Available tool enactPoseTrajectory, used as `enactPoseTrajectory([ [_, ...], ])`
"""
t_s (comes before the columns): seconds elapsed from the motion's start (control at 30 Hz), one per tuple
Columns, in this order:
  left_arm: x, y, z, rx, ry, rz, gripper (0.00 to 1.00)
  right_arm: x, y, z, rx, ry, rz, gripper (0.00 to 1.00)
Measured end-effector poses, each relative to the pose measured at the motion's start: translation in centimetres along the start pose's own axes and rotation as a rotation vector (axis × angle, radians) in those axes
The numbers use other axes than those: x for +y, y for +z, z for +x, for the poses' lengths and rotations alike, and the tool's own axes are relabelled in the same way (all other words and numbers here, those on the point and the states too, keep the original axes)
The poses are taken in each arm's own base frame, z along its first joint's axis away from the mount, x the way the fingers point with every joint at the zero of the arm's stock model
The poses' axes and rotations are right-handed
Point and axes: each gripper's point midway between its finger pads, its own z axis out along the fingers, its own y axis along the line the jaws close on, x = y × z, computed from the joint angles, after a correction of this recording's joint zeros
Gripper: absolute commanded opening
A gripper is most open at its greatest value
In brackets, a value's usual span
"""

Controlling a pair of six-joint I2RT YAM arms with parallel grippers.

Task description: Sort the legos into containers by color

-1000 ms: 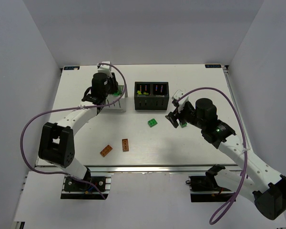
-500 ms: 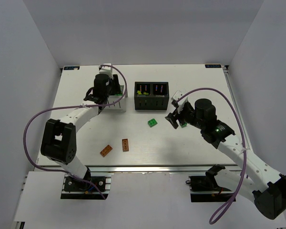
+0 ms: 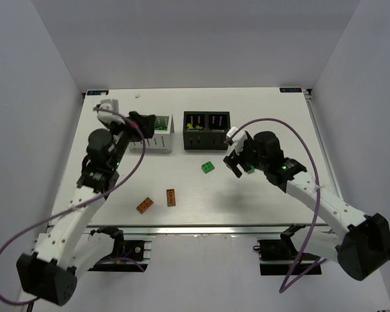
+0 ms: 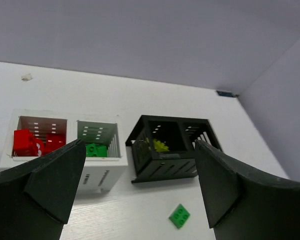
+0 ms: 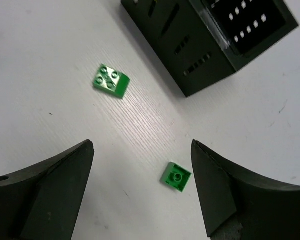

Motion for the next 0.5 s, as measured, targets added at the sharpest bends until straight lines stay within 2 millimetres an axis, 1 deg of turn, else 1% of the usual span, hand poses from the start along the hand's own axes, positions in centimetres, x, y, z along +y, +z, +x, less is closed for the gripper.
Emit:
enactPoseTrajectory([
  [0.03,-0.3,-1.3,-0.4,-0.025,-0.017,0.015,0.98,-0.3,0.4,0.7,0.028,0.002,0.011,0.84],
  [0.1,-0.8,-3.1,-1.1,-0.068,-0.040,0.046,0.98,-1.2,1.3,2.4,0.099,0.016,0.051,0.84],
  [0.17,-1.2,-4.1,-1.0,-0.074,-0.053,0.075,0.98,-2.3,2.2,4.4,0.177,0.040,0.091,0.83],
  [0.23,-1.4,-4.4,-0.6,-0.067,-0.060,0.096,0.98,-3.6,2.9,6.5,0.254,0.073,0.134,0.82],
  [0.33,-1.7,-4.4,0.6,-0.030,-0.066,0.116,0.98,-5.0,3.1,9.1,0.342,0.123,0.191,0.80],
  [0.4,-2.1,-4.3,1.1,-0.012,-0.069,0.133,0.98,-5.7,2.9,10.1,0.369,0.152,0.216,0.80],
  [0.5,-2.5,-4.5,1.2,-0.005,-0.073,0.153,0.98,-6.5,2.7,11.0,0.394,0.189,0.238,0.79],
])
